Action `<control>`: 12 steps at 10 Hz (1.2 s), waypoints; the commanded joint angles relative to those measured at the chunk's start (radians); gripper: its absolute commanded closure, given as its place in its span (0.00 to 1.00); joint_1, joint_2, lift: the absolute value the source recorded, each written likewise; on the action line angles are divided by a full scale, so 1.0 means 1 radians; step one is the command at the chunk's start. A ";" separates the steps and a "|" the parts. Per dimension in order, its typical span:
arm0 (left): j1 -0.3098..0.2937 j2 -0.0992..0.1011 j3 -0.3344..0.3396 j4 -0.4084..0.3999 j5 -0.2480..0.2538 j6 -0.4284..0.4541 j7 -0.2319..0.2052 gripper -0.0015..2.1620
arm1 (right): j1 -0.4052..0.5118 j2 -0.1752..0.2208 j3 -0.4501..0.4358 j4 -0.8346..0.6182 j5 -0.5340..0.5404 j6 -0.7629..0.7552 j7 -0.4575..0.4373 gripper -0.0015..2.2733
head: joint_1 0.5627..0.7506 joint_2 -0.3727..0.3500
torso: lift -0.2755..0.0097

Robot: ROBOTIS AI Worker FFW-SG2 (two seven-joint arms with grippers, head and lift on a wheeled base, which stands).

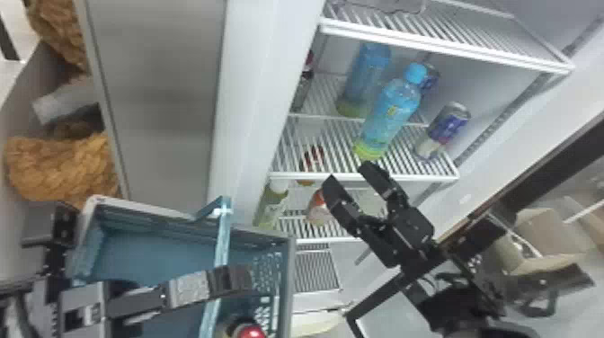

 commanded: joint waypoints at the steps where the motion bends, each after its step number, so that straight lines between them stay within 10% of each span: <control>1: -0.002 0.000 -0.004 0.000 0.000 0.000 0.001 0.56 | -0.050 0.001 -0.002 0.061 0.002 -0.027 -0.003 0.07 | 0.70 0.03 | 0.97; 12: -0.010 0.029 -0.052 0.000 0.028 -0.015 0.024 0.56 | -0.347 0.001 0.059 0.395 0.038 -0.147 -0.130 0.06 | 0.70 0.03 | 0.97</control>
